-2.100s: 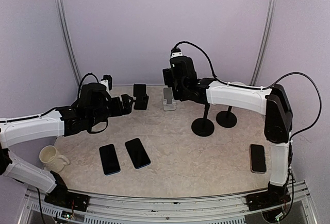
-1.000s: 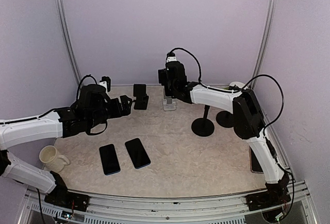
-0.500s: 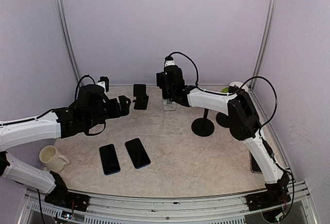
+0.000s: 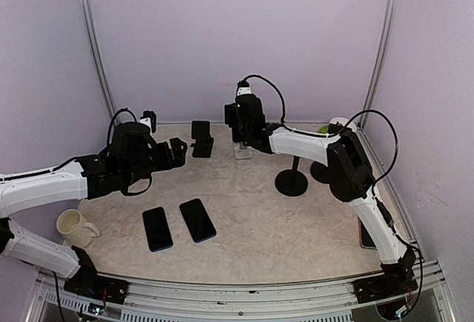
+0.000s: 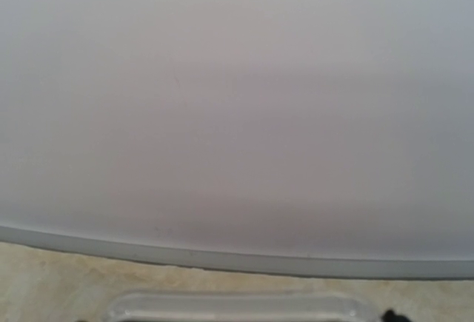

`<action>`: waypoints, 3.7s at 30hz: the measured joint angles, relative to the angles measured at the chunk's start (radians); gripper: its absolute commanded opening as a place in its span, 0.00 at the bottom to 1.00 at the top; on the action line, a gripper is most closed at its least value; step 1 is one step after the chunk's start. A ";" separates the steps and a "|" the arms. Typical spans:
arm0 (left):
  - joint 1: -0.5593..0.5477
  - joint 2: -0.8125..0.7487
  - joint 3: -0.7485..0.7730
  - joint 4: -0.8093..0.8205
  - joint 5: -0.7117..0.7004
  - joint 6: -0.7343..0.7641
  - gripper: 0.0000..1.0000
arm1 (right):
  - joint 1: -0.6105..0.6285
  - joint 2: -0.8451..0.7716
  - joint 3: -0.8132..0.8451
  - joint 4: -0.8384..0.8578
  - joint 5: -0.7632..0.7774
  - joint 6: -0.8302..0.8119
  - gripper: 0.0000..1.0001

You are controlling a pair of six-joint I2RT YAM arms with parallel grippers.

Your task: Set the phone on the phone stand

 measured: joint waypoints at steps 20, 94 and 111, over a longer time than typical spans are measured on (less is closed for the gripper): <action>0.000 -0.005 -0.009 -0.002 -0.009 0.000 0.99 | -0.008 0.001 -0.029 0.001 -0.008 0.025 0.46; 0.000 -0.008 -0.027 -0.001 -0.011 0.001 0.99 | -0.010 0.012 -0.055 0.015 -0.043 0.049 1.00; 0.000 -0.009 -0.033 0.000 -0.012 0.000 0.99 | 0.003 -0.084 -0.098 -0.021 -0.045 0.036 1.00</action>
